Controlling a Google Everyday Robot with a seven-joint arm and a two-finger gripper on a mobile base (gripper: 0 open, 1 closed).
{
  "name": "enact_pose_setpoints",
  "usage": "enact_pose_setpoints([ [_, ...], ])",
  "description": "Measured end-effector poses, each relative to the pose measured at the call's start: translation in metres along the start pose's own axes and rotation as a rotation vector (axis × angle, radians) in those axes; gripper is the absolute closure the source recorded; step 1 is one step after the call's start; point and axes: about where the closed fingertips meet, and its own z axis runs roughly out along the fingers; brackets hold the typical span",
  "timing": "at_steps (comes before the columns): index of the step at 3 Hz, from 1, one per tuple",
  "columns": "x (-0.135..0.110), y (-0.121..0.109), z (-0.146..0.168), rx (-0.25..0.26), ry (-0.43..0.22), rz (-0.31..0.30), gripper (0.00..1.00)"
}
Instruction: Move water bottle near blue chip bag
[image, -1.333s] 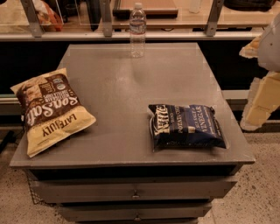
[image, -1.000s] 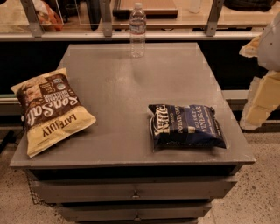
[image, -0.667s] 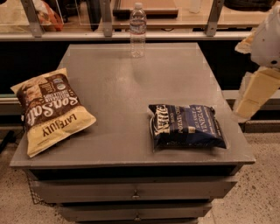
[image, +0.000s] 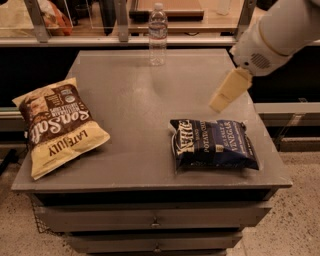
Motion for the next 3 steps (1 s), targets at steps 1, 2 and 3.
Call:
enact_pose_setpoints([
  [1,-0.0388,-0.0135,0.0175,0.046,-0.058,-0.010,0.00],
  [2,-0.0444,-0.0162,0.0192,0.059,-0.063,-0.016,0.00],
  [3,-0.0480,-0.0161,0.0199,0.057,-0.080,-0.012,0.00],
])
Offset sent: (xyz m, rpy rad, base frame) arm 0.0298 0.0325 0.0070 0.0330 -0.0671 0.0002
